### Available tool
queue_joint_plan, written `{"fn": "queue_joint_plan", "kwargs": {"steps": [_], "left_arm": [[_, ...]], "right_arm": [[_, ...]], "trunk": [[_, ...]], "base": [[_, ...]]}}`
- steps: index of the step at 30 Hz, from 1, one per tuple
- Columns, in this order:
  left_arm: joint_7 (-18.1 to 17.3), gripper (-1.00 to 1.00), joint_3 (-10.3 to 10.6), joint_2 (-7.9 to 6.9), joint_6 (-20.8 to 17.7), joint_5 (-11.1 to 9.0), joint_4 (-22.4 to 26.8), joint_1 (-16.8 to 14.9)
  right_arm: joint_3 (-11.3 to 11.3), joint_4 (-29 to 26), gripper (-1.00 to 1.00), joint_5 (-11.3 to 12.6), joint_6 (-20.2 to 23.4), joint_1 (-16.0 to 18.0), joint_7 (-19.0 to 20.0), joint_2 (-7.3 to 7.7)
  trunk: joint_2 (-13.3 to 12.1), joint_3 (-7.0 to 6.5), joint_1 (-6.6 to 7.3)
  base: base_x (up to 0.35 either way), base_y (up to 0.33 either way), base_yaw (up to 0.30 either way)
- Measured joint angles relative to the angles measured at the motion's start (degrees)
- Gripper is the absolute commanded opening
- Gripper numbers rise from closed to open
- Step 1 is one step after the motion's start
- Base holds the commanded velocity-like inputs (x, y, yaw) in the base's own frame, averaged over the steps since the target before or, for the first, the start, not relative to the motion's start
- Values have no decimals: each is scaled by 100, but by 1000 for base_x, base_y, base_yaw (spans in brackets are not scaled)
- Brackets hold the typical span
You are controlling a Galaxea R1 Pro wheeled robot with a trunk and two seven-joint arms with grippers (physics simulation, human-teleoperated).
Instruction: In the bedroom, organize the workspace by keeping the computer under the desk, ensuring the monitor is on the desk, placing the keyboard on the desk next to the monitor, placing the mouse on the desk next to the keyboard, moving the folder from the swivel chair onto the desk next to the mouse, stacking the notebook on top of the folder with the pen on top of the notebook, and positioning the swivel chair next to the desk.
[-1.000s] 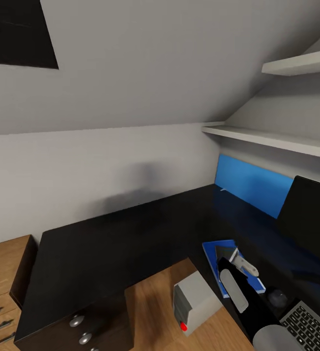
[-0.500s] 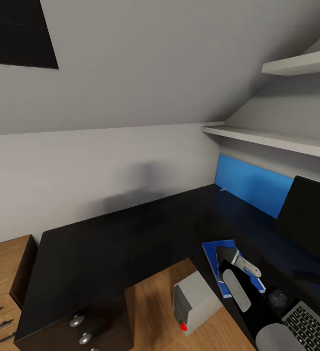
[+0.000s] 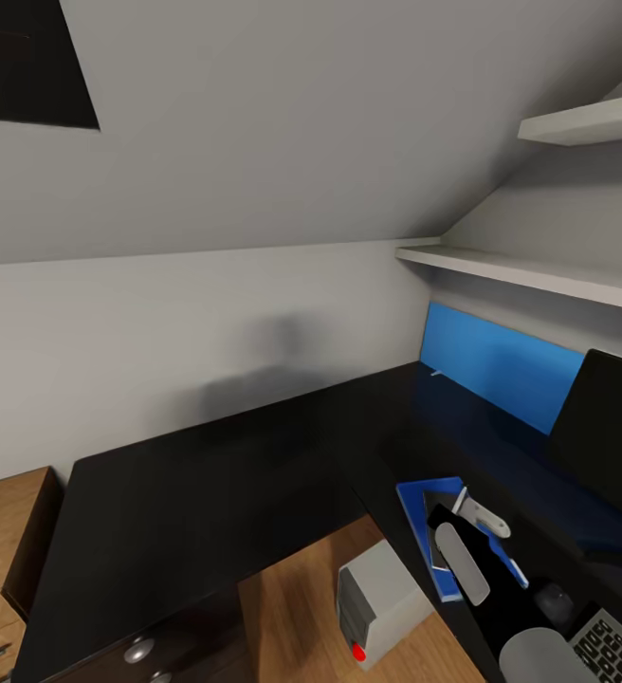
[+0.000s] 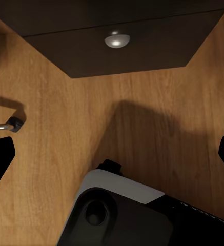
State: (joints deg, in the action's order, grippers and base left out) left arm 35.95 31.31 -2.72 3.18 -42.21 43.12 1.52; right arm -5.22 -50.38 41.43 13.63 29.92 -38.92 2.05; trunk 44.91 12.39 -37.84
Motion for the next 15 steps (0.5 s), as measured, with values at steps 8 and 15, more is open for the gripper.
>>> {"fn": "queue_joint_plan", "kwargs": {"steps": [8,15], "left_arm": [[0,100,0,-1,1,0,0,0],[0,100,0,6,1,0,0,0]], "right_arm": [[2,116,-100,-1,-18,85,17,153],[10,1073,-100,-7,-40,652,137,299]], "trunk": [[0,0,-1],[0,0,-1]], "base": [[10,0,0],[0,0,0]]}}
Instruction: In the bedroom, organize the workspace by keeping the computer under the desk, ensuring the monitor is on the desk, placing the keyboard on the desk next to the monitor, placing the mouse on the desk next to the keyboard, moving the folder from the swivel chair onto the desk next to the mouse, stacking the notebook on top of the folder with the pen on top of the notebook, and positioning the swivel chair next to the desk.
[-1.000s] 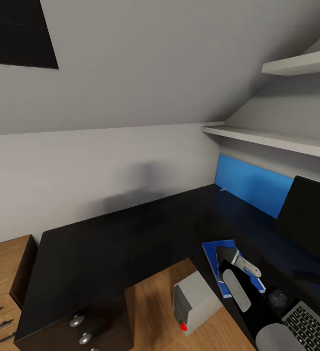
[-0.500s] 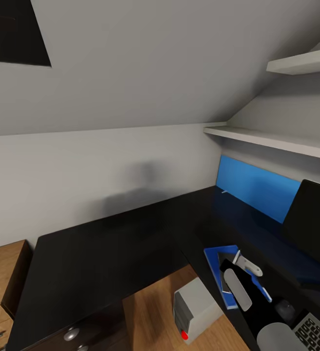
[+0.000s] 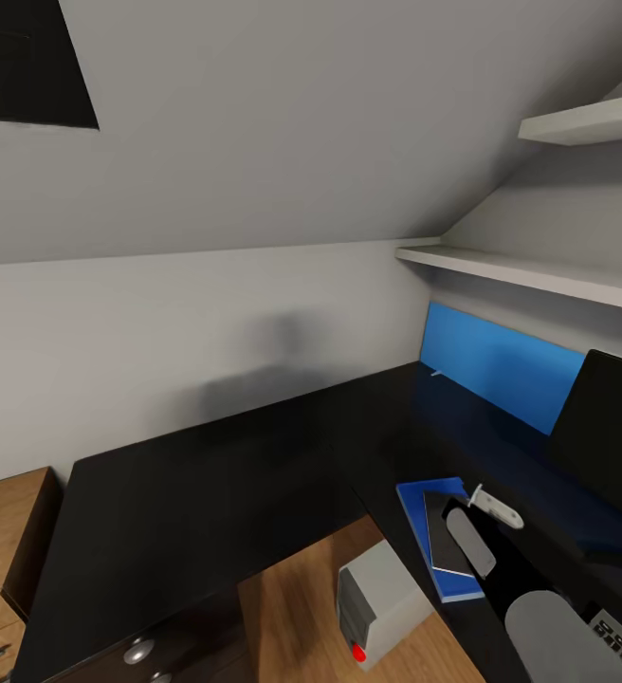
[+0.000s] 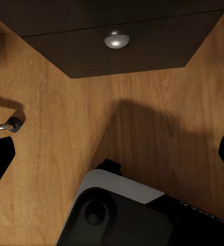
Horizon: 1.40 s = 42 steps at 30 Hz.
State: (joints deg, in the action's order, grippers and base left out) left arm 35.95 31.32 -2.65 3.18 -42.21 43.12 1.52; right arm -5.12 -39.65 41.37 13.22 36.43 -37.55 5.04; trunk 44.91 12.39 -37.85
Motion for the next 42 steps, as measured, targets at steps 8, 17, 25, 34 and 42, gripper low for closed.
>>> {"fn": "queue_joint_plan", "kwargs": {"steps": [8,17,25,34,42], "left_arm": [[0,100,0,1,0,0,-1,0],[0,100,0,1,0,0,-3,0],[0,100,0,-1,0,0,-1,0],[0,100,0,1,0,-6,-4,0],[0,100,-1,1,0,-8,-8,0]], "right_arm": [[-2,131,-100,2,3,68,74,-1],[-12,275,-100,7,57,82,77,-3],[-8,676,-100,6,55,245,84,-3],[-9,731,-100,6,50,273,86,-15],[-30,736,-100,6,49,273,86,-20]], "trunk": [[0,0,0],[0,0,0],[0,0,0],[0,0,0],[0,0,0]], "base": [[0,0,0],[0,0,0],[0,0,0],[0,0,0],[-21,21,0]]}}
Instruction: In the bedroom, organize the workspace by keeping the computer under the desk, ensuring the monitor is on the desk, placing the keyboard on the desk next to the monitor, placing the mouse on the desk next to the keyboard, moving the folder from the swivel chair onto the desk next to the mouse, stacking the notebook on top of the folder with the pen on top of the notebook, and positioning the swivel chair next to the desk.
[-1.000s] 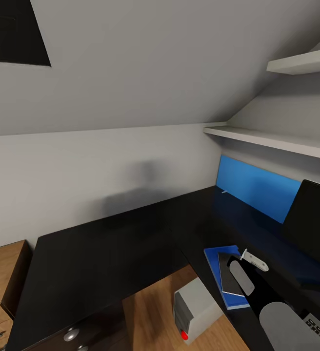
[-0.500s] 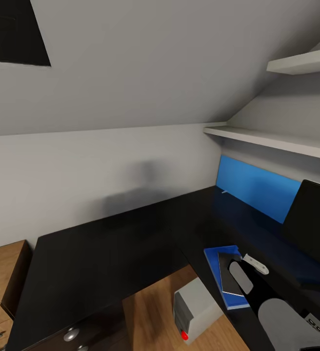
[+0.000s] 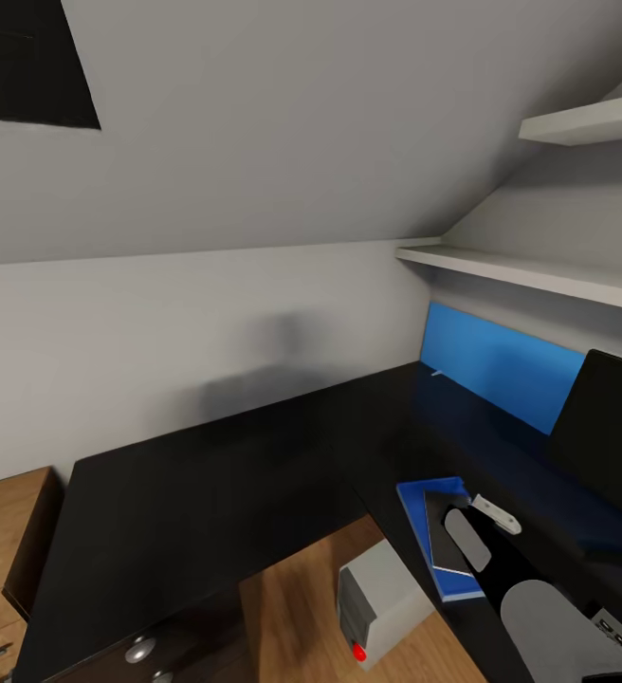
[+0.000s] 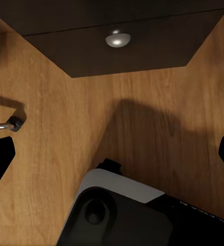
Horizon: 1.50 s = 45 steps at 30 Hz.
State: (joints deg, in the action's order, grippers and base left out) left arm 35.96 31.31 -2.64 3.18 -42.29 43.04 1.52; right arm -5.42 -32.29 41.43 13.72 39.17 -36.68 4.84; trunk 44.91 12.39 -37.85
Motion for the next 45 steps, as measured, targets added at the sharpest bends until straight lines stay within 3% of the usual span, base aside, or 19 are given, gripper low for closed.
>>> {"fn": "queue_joint_plan", "kwargs": {"steps": [10,33,34,45], "left_arm": [[-1,100,1,0,0,0,0,0],[-1,100,1,0,0,0,-1,0],[-1,100,1,0,0,0,1,0],[0,100,1,0,0,0,0,0]], "right_arm": [[-20,5,-100,-5,-15,0,265,-10],[-29,5,-100,-4,-26,0,282,-10],[-29,2,100,-5,-26,0,282,-10],[-21,1,100,-11,-34,0,286,-10]], "trunk": [[1,0,1],[1,0,0],[1,0,0],[1,0,0]], "base": [[-16,17,0],[0,0,0],[0,0,0],[0,0,0]]}}
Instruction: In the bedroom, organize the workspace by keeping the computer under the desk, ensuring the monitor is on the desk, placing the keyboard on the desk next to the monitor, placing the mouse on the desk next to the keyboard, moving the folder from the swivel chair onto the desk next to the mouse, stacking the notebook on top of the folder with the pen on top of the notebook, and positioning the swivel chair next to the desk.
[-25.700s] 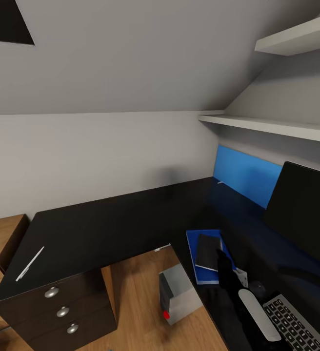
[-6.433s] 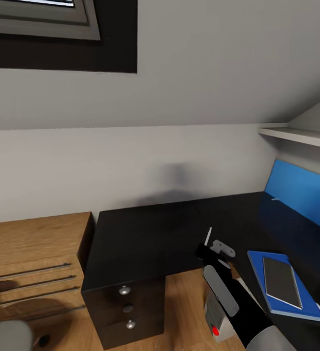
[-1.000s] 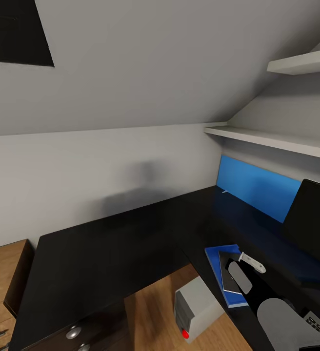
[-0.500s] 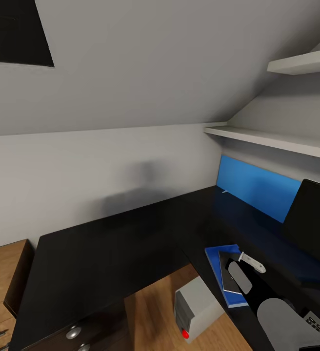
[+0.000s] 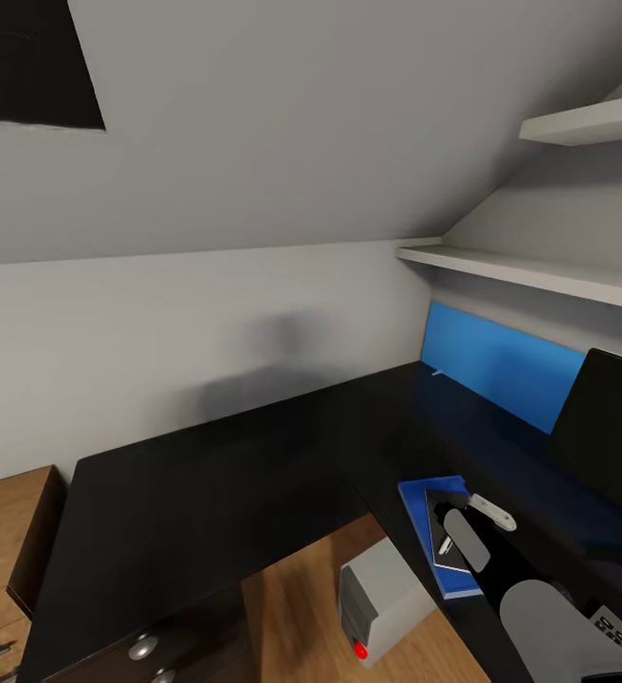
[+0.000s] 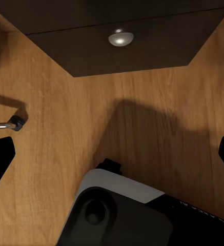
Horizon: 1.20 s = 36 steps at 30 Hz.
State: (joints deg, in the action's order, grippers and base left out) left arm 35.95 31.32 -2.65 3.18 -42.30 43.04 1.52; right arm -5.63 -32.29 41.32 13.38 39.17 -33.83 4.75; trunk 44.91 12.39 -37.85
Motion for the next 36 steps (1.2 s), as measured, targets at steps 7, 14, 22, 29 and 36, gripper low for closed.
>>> {"fn": "queue_joint_plan", "kwargs": {"steps": [7,14,22,29,36], "left_arm": [[0,100,0,0,0,0,-1,0],[0,100,0,0,0,0,-2,0],[-2,100,0,0,0,3,-1,0],[-2,100,0,0,-3,0,-2,0],[-5,100,0,-6,-8,0,-1,0]], "right_arm": [[-7,-31,100,0,-3,0,-1,0],[-74,-576,100,-17,-37,-9,-60,-36],[-509,-1510,100,-199,-50,-125,-485,-306],[-1224,-1351,100,-267,-52,-141,-513,-623],[-2436,-984,100,-311,-68,-144,-500,-979]], "trunk": [[0,0,0],[0,0,0],[0,0,0],[-1,0,-3],[-1,0,-4]], "base": [[0,0,0],[0,0,0],[-9,0,0],[-248,0,0],[-328,0,0]]}}
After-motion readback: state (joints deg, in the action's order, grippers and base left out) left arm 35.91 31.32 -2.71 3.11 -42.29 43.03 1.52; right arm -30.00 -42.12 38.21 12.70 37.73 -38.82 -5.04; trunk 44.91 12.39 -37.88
